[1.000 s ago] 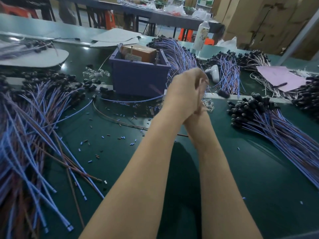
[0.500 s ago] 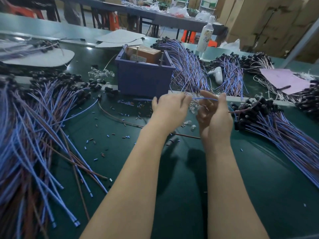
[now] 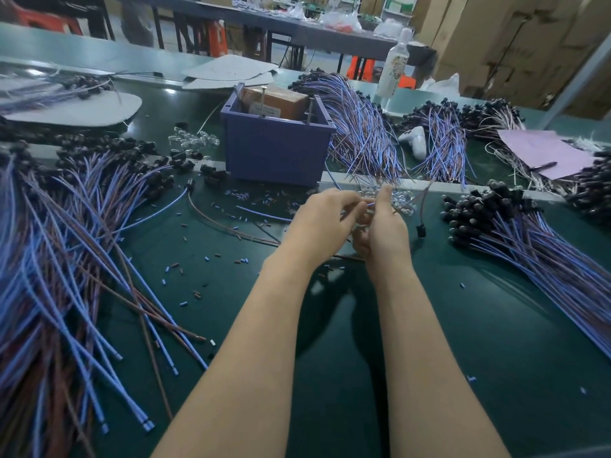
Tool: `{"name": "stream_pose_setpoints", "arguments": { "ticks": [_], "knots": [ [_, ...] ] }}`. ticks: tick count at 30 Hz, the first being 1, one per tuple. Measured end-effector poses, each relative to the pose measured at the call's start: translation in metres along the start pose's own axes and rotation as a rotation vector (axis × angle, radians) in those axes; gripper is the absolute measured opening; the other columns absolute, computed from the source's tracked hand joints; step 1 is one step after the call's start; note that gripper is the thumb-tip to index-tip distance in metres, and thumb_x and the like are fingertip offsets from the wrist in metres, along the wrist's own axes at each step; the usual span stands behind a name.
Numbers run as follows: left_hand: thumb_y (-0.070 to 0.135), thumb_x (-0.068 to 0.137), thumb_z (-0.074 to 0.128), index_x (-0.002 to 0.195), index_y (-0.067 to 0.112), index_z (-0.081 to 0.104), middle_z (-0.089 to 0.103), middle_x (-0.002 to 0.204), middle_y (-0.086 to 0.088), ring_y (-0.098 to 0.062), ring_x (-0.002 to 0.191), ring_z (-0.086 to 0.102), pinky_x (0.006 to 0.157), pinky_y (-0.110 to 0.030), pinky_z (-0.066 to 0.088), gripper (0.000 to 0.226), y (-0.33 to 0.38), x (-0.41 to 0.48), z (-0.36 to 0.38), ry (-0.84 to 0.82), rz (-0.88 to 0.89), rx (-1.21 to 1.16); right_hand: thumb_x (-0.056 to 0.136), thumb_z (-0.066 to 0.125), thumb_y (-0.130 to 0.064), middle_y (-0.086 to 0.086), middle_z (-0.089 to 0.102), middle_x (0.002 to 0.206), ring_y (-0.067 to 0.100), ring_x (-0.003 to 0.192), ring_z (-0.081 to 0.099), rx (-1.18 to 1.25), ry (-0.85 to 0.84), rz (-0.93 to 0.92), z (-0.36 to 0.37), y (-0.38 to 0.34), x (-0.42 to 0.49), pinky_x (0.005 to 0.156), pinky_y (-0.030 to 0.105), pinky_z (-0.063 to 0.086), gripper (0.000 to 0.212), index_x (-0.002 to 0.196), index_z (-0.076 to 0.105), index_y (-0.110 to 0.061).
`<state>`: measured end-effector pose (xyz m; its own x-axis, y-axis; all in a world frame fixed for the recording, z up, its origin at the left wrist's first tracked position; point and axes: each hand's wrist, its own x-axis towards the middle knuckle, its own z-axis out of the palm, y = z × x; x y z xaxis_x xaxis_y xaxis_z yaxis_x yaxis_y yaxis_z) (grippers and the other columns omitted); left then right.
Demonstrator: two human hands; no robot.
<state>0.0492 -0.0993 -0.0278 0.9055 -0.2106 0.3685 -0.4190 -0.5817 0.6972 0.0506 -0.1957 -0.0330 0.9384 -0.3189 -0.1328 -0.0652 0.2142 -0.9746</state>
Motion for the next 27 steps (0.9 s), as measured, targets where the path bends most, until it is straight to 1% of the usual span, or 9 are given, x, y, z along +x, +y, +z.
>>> {"name": "stream_pose_setpoints", "arguments": {
  "ticks": [2,5,9,12,15,17,20,24,27],
  "knots": [
    [0.027,0.097,0.05,0.103,0.017,0.069,0.07,0.095,-0.004,-0.024,0.089,0.061,0.081,-0.038,0.049,0.022,-0.002,-0.001,0.001,-0.012,-0.011,-0.015,0.099,0.044,-0.036,-0.002,0.046,0.054,0.002,0.027,0.028,0.04,0.007,-0.018,-0.003,0.0,0.001,0.031,0.011,0.021,0.037,0.072,0.049,-0.013],
    [0.027,0.097,0.05,0.093,0.014,0.066,0.068,0.084,-0.006,-0.028,0.081,0.059,0.076,-0.039,0.049,0.021,-0.004,-0.001,0.002,0.007,-0.026,0.0,0.096,0.053,-0.018,-0.002,0.044,0.054,0.0,0.032,0.035,0.326,-0.092,0.061,-0.007,-0.004,0.001,0.03,0.011,0.028,0.02,0.077,0.05,-0.011],
    [0.028,0.097,0.049,0.091,0.011,0.065,0.068,0.082,-0.009,-0.033,0.084,0.058,0.079,-0.043,0.047,0.023,-0.008,0.002,0.001,0.067,-0.042,0.032,0.089,0.063,-0.032,0.005,0.057,0.071,0.005,0.05,0.057,0.488,-0.2,0.188,-0.01,-0.006,-0.001,0.046,0.012,0.049,0.024,0.084,0.062,-0.008],
    [0.029,0.097,0.049,0.09,0.014,0.064,0.067,0.078,-0.004,-0.029,0.078,0.059,0.075,-0.039,0.049,0.022,-0.011,0.0,-0.002,0.099,-0.084,-0.011,0.09,0.052,-0.051,0.005,0.058,0.072,0.009,0.05,0.057,0.505,-0.158,0.2,-0.011,-0.008,0.0,0.046,0.016,0.05,0.044,0.086,0.062,-0.009],
    [0.031,0.097,0.049,0.091,0.016,0.064,0.068,0.079,-0.002,-0.027,0.079,0.061,0.076,-0.038,0.05,0.022,-0.011,-0.001,-0.003,0.096,-0.086,-0.026,0.1,0.034,-0.046,0.007,0.057,0.072,0.01,0.046,0.055,0.386,0.008,0.107,-0.012,-0.007,0.004,0.043,0.018,0.049,0.048,0.082,0.06,-0.009],
    [0.03,0.097,0.049,0.089,0.016,0.064,0.069,0.083,-0.004,-0.028,0.082,0.061,0.078,-0.04,0.05,0.021,-0.008,0.0,-0.001,0.08,-0.067,-0.006,0.102,0.027,-0.043,0.009,0.062,0.077,0.014,0.055,0.059,0.249,-0.032,0.1,-0.005,-0.004,0.002,0.048,0.022,0.05,0.05,0.085,0.06,-0.01],
    [0.03,0.096,0.05,0.09,0.013,0.064,0.069,0.086,-0.007,-0.03,0.083,0.062,0.078,-0.042,0.05,0.023,-0.006,0.001,0.0,0.077,-0.062,0.009,0.101,0.032,-0.042,0.006,0.067,0.08,0.014,0.064,0.064,0.155,-0.224,0.158,0.007,0.003,-0.005,0.054,0.022,0.05,0.045,0.088,0.062,-0.011],
    [0.028,0.096,0.052,0.094,0.019,0.068,0.068,0.081,0.0,-0.021,0.076,0.062,0.071,-0.032,0.05,0.018,-0.007,0.0,-0.004,0.065,-0.036,-0.04,0.099,0.042,-0.038,0.0,0.068,0.079,0.015,0.073,0.058,0.179,-0.334,0.112,0.001,0.001,-0.004,0.071,0.027,0.046,0.034,0.094,0.068,-0.017],
    [0.029,0.094,0.056,0.093,0.019,0.068,0.064,0.074,0.003,-0.016,0.068,0.058,0.069,-0.029,0.047,0.015,-0.007,-0.001,-0.006,0.022,-0.036,-0.07,0.101,0.042,-0.024,0.0,0.057,0.062,0.009,0.055,0.048,0.336,-0.17,-0.017,-0.005,-0.001,0.002,0.053,0.017,0.042,0.029,0.091,0.062,-0.005]
  ]
}}
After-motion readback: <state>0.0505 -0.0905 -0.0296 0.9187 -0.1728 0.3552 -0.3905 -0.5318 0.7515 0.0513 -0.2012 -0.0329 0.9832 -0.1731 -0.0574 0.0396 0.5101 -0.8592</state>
